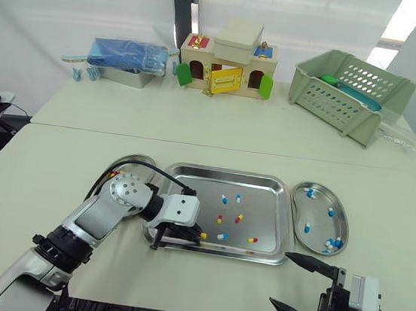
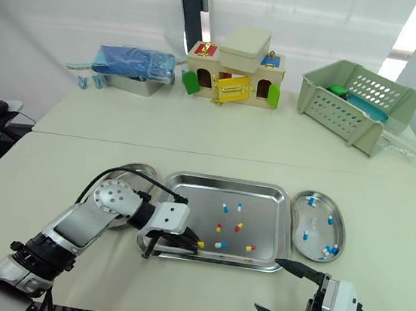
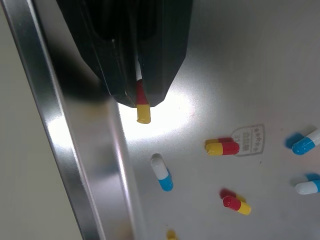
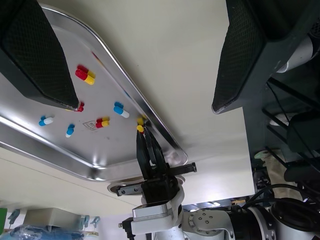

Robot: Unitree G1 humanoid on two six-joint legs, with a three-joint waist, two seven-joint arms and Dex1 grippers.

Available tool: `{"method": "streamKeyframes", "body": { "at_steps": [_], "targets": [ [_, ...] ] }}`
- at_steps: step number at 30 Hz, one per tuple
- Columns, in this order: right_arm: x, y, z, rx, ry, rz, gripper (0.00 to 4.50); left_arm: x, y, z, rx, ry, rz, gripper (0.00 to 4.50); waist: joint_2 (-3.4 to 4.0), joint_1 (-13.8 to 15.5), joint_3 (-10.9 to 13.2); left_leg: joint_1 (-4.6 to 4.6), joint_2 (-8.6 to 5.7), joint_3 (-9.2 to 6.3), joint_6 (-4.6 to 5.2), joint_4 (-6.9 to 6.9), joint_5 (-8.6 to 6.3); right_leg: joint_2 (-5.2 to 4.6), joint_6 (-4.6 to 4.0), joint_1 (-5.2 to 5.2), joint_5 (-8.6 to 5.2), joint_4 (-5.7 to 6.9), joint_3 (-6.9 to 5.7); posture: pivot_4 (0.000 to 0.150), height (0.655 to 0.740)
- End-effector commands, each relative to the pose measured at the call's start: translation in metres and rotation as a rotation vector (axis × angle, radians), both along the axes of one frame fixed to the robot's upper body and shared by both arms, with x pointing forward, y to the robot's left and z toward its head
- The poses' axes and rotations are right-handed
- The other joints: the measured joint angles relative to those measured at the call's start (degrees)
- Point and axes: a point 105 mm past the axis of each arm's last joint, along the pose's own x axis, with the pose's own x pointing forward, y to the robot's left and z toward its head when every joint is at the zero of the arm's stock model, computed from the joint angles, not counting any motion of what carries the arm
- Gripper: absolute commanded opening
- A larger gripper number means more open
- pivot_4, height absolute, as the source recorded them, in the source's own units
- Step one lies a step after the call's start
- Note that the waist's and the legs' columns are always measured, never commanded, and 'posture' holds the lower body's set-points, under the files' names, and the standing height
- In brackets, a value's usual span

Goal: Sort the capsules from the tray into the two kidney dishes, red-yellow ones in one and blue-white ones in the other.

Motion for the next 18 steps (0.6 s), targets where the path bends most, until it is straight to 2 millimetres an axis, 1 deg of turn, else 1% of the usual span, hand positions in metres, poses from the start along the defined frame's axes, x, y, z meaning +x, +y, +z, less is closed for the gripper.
{"method": "streamKeyframes", "body": {
  "at_steps": [1,3,6,8,10,12,13,16,18],
  "targets": [
    [-0.003,0.002,0.006,0.006,-0.030,0.021,4.50,0.004,-0.003,0.015,-0.094,-0.026,0.034,0.02,0.00,0.0,0.0,0.00,0.00,0.00,0.00,0.00,0.00,0.00,0.00,0.00,0.00,0.00,-0.01,0.150,0.7400],
    [-0.003,0.002,0.006,0.004,-0.031,0.027,4.50,0.008,0.000,0.025,-0.133,-0.037,0.095,0.02,-0.01,-0.1,0.0,-0.01,0.01,-0.02,0.00,0.00,0.00,0.00,0.00,-0.01,0.00,0.00,-0.01,0.150,0.7400],
    [-0.004,0.001,0.007,-0.002,-0.032,0.037,4.50,0.014,0.015,0.046,-0.204,-0.062,0.240,0.02,-0.01,-0.2,0.0,-0.01,0.01,-0.04,0.00,-0.01,0.00,0.00,0.00,-0.03,0.00,0.01,-0.01,0.150,0.7400],
    [-0.004,0.000,0.008,-0.005,-0.033,0.042,4.50,0.017,0.025,0.055,-0.230,-0.078,0.327,0.02,0.00,-0.3,0.0,-0.01,0.01,-0.05,0.00,-0.01,0.00,0.00,0.00,-0.03,0.00,0.01,-0.01,0.150,0.7400],
    [-0.003,-0.001,0.010,0.002,-0.032,0.044,4.50,0.022,0.050,0.065,-0.255,-0.113,0.482,0.02,0.00,-0.3,0.0,0.00,0.00,-0.07,0.00,-0.02,0.00,0.00,0.00,-0.02,0.00,0.01,-0.02,0.150,0.7400],
    [-0.001,-0.001,0.011,0.014,-0.034,0.051,4.50,0.023,0.074,0.071,-0.268,-0.138,0.622,0.02,0.00,-0.5,0.0,0.00,0.01,-0.07,0.00,-0.02,0.00,0.00,0.00,-0.02,0.00,0.00,-0.01,0.150,0.7400],
    [-0.001,-0.001,0.011,0.018,-0.037,0.055,4.50,0.023,0.081,0.071,-0.272,-0.140,0.662,0.02,0.00,-0.5,0.0,0.01,0.01,-0.08,0.01,-0.03,0.00,0.00,0.00,-0.02,0.00,0.00,-0.01,0.150,0.7400],
    [0.004,-0.002,0.014,0.034,-0.044,0.076,4.50,0.021,0.115,0.071,-0.284,-0.167,0.845,0.02,-0.01,-0.3,0.0,0.01,0.01,-0.10,0.01,-0.02,0.00,0.00,0.00,-0.01,0.00,0.00,-0.02,0.150,0.7400],
    [0.007,-0.003,0.014,0.038,-0.049,0.085,4.50,0.018,0.134,0.070,-0.283,-0.189,0.934,0.02,-0.03,-0.3,0.0,0.03,0.01,-0.08,0.00,-0.02,0.00,0.00,-0.01,-0.01,0.00,0.00,0.01,0.150,0.7400]
  ]
}}
